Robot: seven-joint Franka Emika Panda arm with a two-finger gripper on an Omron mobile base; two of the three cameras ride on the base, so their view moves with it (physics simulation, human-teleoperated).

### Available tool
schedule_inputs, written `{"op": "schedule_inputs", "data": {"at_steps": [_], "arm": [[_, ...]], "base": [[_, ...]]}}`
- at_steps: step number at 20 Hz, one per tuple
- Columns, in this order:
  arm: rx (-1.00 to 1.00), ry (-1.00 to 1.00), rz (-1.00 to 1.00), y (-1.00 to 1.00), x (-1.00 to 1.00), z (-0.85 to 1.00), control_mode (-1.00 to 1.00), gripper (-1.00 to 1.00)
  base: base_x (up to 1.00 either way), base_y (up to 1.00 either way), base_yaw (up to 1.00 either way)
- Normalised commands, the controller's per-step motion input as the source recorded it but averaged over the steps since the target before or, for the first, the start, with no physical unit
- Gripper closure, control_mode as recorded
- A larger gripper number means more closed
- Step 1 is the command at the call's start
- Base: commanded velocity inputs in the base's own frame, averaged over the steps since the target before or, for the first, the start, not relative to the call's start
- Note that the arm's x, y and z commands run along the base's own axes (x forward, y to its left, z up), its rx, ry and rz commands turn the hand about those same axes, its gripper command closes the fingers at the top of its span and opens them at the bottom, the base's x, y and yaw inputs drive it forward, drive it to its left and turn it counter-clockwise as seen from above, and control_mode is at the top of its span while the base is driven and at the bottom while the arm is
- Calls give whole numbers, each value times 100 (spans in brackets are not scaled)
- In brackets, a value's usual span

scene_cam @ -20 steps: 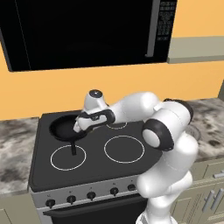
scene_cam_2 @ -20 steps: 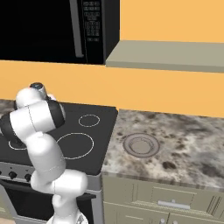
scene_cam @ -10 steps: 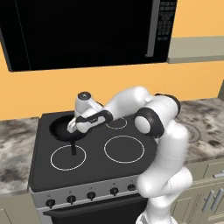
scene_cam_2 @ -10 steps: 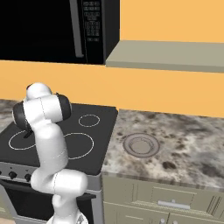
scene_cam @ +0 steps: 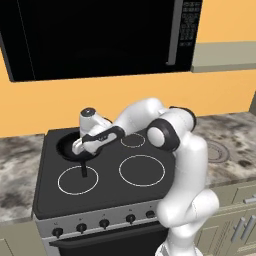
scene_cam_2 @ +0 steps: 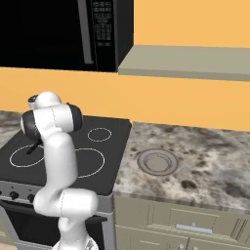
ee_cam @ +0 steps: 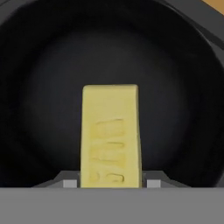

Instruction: Pick up the butter stick and place it in the pan. Then turn on the burner for the pan.

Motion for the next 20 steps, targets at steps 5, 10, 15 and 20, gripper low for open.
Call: {"op": "schedule_inputs", "data": {"at_steps": [5,10,15,20], "arm": [[0,1,0,0,12,-2,-100,-100],[0,0,1,2,1,0,-100,-100],[0,-6,2,18,-12,10,-100,-100],[0,-16,0,39,-57,44,-100,-100]], "base": [[0,0,0],[0,0,0],[0,0,0],[0,0,0]]}}
